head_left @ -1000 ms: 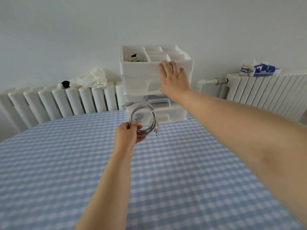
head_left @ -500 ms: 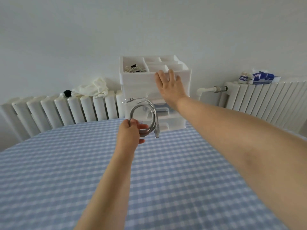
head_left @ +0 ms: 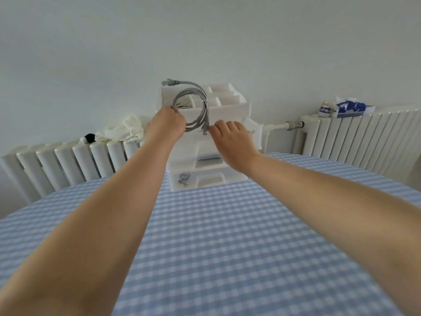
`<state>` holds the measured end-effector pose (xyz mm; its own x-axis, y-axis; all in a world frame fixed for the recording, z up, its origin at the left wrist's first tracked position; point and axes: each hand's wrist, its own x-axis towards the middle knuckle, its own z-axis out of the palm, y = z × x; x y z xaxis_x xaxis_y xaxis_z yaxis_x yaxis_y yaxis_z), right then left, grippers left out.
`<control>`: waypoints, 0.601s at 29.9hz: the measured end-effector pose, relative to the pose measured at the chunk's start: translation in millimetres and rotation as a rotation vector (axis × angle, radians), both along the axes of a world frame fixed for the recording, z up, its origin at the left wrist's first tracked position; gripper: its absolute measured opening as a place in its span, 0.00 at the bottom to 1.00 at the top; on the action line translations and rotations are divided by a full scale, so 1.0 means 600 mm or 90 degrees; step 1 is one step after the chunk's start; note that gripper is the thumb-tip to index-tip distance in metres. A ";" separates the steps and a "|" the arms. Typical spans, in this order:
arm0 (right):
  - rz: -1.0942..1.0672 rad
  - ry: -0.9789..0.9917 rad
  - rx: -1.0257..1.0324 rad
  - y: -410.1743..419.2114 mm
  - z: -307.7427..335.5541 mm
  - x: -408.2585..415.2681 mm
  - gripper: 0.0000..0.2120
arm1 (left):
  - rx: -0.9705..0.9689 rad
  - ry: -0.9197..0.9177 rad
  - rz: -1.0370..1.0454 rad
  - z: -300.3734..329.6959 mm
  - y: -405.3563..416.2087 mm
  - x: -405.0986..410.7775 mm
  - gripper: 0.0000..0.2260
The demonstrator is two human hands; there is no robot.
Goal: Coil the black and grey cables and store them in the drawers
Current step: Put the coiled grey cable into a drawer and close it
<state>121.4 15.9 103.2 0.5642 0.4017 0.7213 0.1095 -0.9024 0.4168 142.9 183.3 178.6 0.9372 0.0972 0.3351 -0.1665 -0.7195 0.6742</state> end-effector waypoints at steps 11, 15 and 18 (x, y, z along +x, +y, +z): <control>0.155 -0.106 0.040 -0.029 -0.030 -0.066 0.22 | 0.070 0.164 -0.152 0.036 -0.026 0.008 0.15; 0.187 -0.131 0.025 -0.038 -0.027 -0.067 0.24 | 0.337 0.156 -0.136 0.038 -0.025 -0.022 0.15; 0.220 -0.109 0.000 -0.052 -0.032 -0.069 0.24 | 0.481 0.153 -0.112 0.023 -0.031 -0.020 0.14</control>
<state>80.2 -15.3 83.9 0.2674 0.5466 0.7936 0.3363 -0.8247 0.4547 130.7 164.6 192.7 0.9724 -0.2300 0.0392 -0.2317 -0.9715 0.0491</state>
